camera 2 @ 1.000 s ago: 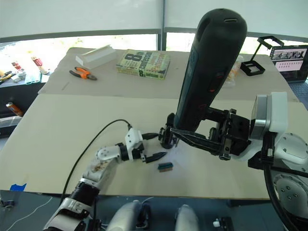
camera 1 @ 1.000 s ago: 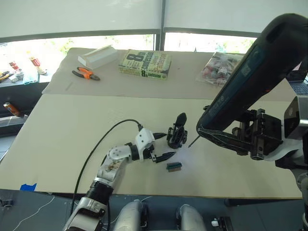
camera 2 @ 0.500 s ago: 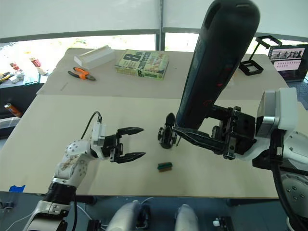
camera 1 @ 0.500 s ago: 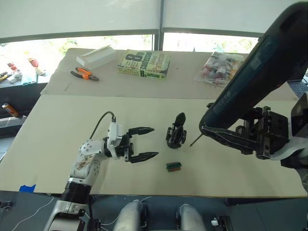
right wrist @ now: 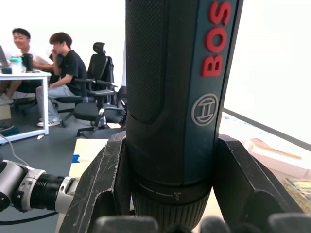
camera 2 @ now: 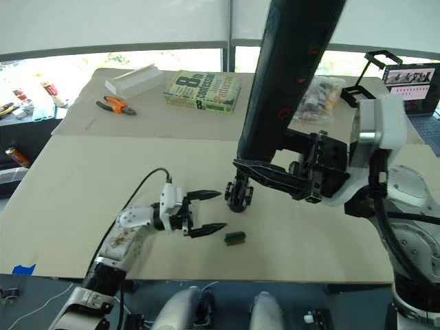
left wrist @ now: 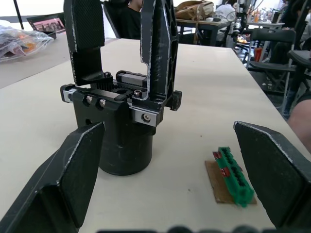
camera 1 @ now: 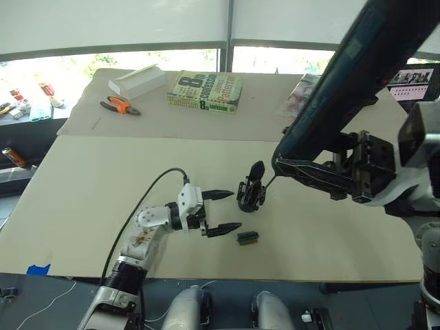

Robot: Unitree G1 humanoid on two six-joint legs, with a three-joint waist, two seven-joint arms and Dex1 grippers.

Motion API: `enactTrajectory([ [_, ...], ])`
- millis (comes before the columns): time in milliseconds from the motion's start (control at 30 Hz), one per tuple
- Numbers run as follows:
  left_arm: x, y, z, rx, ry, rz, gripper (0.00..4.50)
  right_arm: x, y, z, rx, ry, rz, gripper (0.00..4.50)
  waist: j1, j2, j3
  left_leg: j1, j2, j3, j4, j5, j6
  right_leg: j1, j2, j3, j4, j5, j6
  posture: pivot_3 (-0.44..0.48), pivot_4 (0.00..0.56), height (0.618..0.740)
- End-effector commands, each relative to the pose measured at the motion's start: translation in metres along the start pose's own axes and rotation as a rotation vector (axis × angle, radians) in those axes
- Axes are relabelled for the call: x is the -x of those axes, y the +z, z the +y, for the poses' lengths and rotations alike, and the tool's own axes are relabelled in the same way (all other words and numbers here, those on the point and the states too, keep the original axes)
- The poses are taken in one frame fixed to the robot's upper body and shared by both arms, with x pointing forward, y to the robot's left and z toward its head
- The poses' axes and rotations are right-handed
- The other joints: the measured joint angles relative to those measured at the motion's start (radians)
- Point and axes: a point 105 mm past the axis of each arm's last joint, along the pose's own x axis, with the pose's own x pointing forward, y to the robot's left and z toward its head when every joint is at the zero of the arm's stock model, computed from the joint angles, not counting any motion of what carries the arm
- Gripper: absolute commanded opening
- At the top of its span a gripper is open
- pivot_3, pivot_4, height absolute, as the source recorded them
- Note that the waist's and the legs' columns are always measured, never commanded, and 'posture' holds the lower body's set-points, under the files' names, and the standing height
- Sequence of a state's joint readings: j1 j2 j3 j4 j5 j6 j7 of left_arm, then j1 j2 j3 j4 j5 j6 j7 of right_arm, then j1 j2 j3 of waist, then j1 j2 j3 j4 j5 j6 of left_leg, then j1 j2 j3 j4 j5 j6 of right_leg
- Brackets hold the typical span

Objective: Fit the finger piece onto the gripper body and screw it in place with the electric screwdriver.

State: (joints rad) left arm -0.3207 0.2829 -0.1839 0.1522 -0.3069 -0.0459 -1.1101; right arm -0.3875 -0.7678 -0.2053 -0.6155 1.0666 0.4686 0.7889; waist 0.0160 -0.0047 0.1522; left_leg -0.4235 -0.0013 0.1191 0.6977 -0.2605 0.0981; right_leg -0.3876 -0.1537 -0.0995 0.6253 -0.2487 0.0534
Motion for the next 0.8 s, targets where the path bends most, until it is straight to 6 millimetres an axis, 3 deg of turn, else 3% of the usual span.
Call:
enactTrajectory([
  [33,-0.01,0.002,0.003,-0.047,0.028,0.005,4.48,-0.006,0.01,0.001,0.06,0.023,-0.046,1.92,0.0,0.0,0.0,0.0,0.0,0.0,0.0,0.0,0.0,0.0,0.0,0.0,0.0,0.0,0.0,0.0,0.15,0.74],
  [333,-0.033,-0.016,0.005,-0.061,0.069,0.075,4.48,-0.007,0.011,0.004,0.054,0.045,-0.057,1.92,0.007,0.0,0.0,0.0,0.0,0.0,0.0,0.0,0.0,0.0,0.0,0.0,0.0,0.0,0.0,0.0,0.15,0.74],
  [800,-0.055,-0.016,0.017,-0.007,0.151,0.051,4.48,-0.009,0.012,0.006,0.058,0.039,-0.049,1.92,0.008,0.0,0.0,0.0,0.0,0.0,0.0,0.0,0.0,0.0,-0.001,0.0,0.0,0.0,0.0,0.0,0.15,0.74],
])
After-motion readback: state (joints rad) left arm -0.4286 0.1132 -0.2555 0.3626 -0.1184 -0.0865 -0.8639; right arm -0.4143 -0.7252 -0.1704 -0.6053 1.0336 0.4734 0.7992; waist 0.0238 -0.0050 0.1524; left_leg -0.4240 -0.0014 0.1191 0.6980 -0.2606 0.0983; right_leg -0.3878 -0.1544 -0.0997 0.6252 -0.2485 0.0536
